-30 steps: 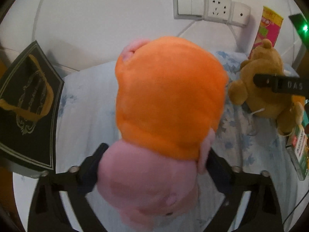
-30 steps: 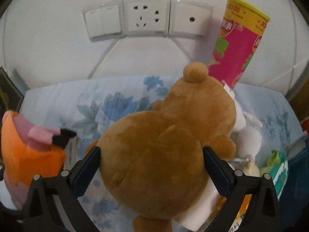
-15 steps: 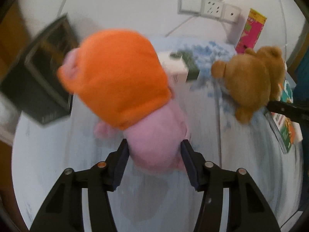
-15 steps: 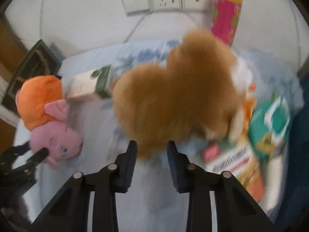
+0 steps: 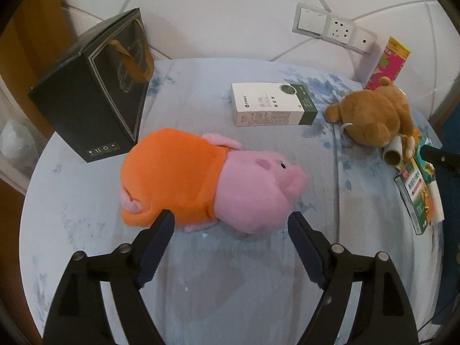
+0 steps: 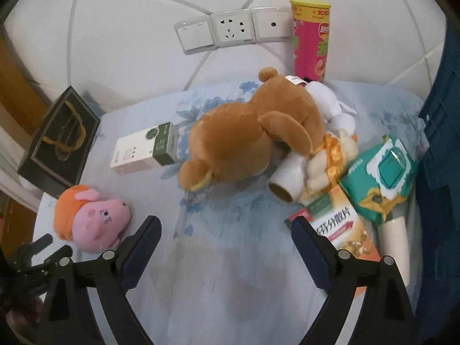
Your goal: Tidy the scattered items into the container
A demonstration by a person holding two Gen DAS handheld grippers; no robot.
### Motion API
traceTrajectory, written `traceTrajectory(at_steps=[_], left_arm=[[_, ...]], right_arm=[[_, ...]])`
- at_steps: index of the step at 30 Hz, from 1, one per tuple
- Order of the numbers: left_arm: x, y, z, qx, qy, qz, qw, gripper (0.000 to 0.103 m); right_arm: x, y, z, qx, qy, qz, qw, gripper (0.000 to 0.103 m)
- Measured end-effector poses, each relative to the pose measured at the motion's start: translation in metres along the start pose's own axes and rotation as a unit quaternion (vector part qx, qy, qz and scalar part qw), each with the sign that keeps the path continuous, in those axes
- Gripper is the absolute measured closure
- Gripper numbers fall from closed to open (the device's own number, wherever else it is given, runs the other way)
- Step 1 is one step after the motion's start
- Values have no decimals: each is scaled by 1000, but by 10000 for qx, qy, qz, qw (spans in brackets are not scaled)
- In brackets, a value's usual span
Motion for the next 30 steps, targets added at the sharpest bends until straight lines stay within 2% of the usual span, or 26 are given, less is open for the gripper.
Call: traceTrajectory(at_steps=[2, 3, 4, 6, 8, 9, 12, 16, 20, 21, 22, 27, 29, 30], left_arm=[[-10, 1, 2, -23, 83, -21, 10000, 22], [-15, 1, 3, -31, 132, -33, 9999, 22], [-20, 1, 3, -28, 170, -36, 9998, 22], [-27, -1, 4, 4, 167, 52, 9998, 22], [-29, -4, 2, 2, 86, 185, 9998, 32], [-29, -7, 1, -3, 60, 263, 9996, 43], [-25, -14, -1, -109, 7, 362, 9993, 58], [-18, -10, 4, -112, 32, 349, 9993, 63], [-6, 1, 18, -101, 122, 288, 9995, 71], [-3, 6, 23, -108, 153, 258, 9995, 71], [1, 10, 29, -126, 190, 199, 9995, 71], [15, 36, 55, 45, 448, -27, 9990, 71], [20, 44, 59, 294, 564, -12, 9980, 71], [22, 47, 57, 428, 593, 32, 9973, 71]], right_arm=[[-13, 3, -4, 7, 40, -34, 10000, 16], [-20, 5, -7, -4, 58, -77, 10000, 25], [-26, 8, -8, -31, 70, -142, 9999, 28], [-41, 16, -13, -84, 86, -278, 9995, 28], [-59, 23, -19, -43, 86, -239, 9997, 37], [-71, 24, -19, -8, 179, -201, 9996, 59], [-96, 27, -13, 79, 417, -128, 9990, 75], [-70, 24, -2, 264, 227, -33, 9994, 78], [-30, 16, 20, 324, 230, -47, 9992, 79], [-17, 14, 29, 363, 247, -53, 9990, 87], [-3, 13, 40, 387, 277, -78, 9988, 102], [35, 0, 79, 393, 527, -17, 9978, 100], [43, -6, 78, 233, 430, -1, 9988, 88], [47, -7, 74, 172, 365, -15, 9992, 69]])
Point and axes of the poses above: each gripper's, at about its wrist camera, not at the fingertips, and x roughly against the way its jaws point, y to its left, z to its underside, the point moved 6 cm from there along -x, roughly the way its jaws point, and after that the axes turned 10 degrees about -y, right-handed, at the moved point
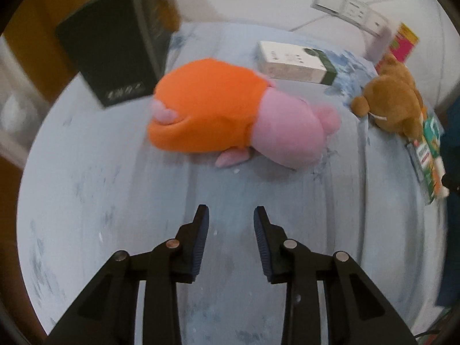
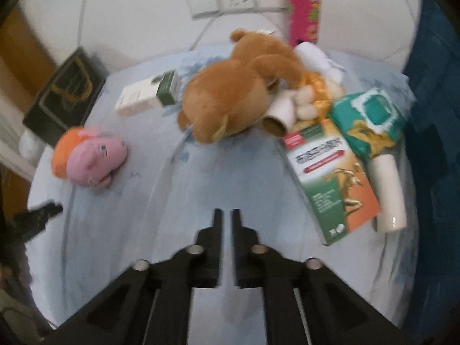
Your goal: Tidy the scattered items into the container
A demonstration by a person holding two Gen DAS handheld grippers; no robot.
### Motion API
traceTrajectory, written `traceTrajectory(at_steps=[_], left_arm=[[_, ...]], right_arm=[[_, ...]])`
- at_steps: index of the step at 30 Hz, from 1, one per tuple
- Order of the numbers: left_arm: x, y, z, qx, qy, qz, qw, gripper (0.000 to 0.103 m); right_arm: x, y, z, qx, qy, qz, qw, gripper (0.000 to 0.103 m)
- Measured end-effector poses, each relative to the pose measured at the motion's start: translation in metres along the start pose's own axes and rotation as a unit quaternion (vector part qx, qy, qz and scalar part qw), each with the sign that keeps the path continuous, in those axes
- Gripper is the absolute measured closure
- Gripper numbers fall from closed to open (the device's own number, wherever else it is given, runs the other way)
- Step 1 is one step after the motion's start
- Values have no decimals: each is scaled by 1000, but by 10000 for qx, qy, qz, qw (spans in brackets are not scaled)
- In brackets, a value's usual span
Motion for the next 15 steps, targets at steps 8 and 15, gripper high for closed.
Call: traceTrajectory(at_steps=[8, 15], left_arm=[[5, 1, -55, 3, -503, -318, 9982, 23], [-43, 15, -125, 31, -559, -542, 9970, 23]], right_arm=[[-6, 6, -54, -345, -381, -195, 9985, 7], [-64, -5, -121, -617, -432, 61, 9971, 0]])
Point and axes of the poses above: each gripper's, at about its wrist camera, not at the fingertips, and x roughly against the way its jaws point, y to its left, z to its underside, the point moved 6 cm from there along -x, roughly the way its jaws point, and after that the axes turned 10 degrees about -y, right-handed, at the moved point
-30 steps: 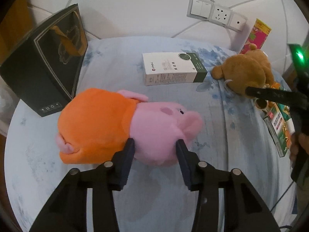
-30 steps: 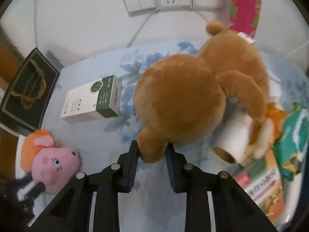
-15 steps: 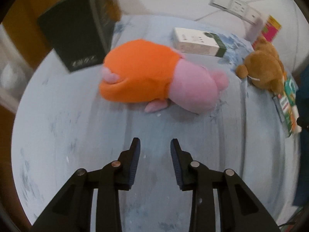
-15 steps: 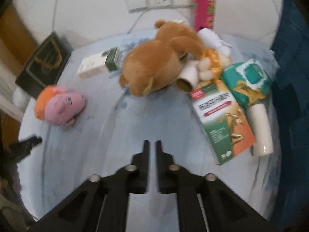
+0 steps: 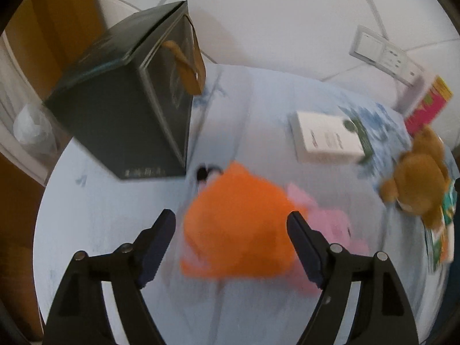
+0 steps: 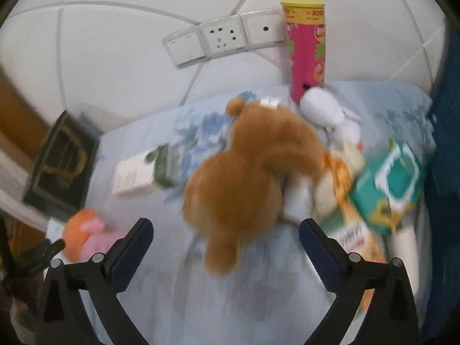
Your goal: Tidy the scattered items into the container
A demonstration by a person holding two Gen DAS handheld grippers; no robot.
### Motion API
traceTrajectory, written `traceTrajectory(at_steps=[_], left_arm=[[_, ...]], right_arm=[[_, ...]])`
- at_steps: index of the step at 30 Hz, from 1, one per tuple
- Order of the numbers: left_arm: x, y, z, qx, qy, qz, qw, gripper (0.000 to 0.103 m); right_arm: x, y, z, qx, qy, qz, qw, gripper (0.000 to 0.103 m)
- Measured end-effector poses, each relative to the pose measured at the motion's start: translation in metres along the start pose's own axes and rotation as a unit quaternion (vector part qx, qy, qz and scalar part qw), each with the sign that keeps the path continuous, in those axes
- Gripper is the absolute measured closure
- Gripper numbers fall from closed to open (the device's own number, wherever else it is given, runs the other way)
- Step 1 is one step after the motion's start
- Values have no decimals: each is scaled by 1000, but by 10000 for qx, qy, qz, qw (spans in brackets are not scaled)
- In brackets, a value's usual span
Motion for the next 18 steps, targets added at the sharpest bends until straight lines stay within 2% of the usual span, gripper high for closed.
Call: traceTrajectory(at_steps=[4, 6, 8, 10, 13, 14, 16, 18], left_arm=[[-37, -7, -13, -31, 174, -83, 9998, 23], [-52, -13, -7, -85, 329, -118, 9994, 23], [-57, -16, 3, -141, 361, -132, 9992, 25], [-44, -12, 14, -126, 203, -123, 9996, 28], [-15, -4, 33, 14, 95, 15, 10000, 30], [-4, -1, 40, 64, 67, 65, 9999, 30], [21, 3, 56, 106, 36, 189, 9998, 30], [41, 4, 75, 71, 96, 261, 9996, 30]], right_arm=[[-54, -14, -19, -176, 260, 263, 9992, 0], [-81, -14, -17, -157, 445, 159, 9988, 0], [-93, -8, -10, -22, 568, 22, 9984, 7], [-86, 1, 0, 294, 504, 14, 9983, 11], [-57, 16, 20, 739, 431, -283, 9959, 14], [-46, 20, 30, 867, 439, -382, 9945, 15], [-21, 28, 53, 1062, 508, -630, 9910, 22], [0, 27, 80, 1034, 645, -737, 9898, 23]])
Point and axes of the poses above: each gripper's, at about its wrist camera, not at the fingertips, and x roughly against the way its jaws point, y to its left, z to its underside, the point moved 6 cm from there along -x, roughly the way its jaws point, and after that the axes turned 10 degrees about -y, right-handed, at the moved point
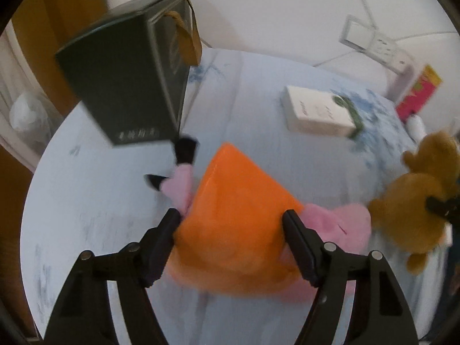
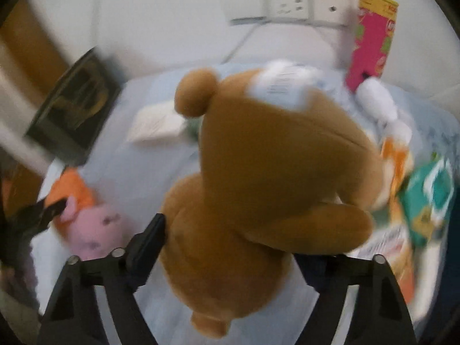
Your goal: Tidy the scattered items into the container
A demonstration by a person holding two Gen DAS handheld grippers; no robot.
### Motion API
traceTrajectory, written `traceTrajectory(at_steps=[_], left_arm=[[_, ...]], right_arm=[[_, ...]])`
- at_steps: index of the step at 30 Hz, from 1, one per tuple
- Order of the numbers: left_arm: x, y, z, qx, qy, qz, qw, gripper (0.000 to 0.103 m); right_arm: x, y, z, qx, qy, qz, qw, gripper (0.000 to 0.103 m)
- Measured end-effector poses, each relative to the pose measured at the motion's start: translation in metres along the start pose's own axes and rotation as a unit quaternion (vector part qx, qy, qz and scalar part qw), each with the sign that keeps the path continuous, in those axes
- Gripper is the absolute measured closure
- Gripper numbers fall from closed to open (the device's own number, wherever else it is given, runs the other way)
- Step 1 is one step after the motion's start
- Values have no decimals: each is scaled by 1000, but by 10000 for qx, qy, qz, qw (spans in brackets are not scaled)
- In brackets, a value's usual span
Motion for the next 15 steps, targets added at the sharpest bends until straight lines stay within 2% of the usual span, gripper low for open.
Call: traceTrajectory(at_steps=[4, 8, 11, 15], left_arm=[[26, -3, 45, -157, 255, 22, 9995, 30], [46, 0, 86, -170, 522, 109, 9984, 30], [66, 8, 96, -126, 438, 72, 9989, 30], [86, 19, 84, -259, 140, -83, 9995, 27]], right_arm=[[33, 5, 57, -226, 239, -185, 9993, 34], [62, 1, 101, -486, 427, -257, 9976, 36], [87, -7, 120, -703, 369, -197, 9967, 36], [108, -19, 121, -786, 160, -44, 9968, 34]])
Point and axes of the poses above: each gripper's, at about its wrist camera, not at the fingertips, and x roughly against the way its jaws point, y to its left, z to its underside, the point moved 6 cm from there along -x, roughly the way its jaws point, and after that the axes turned 10 degrees about -y, right-handed, at the moved point
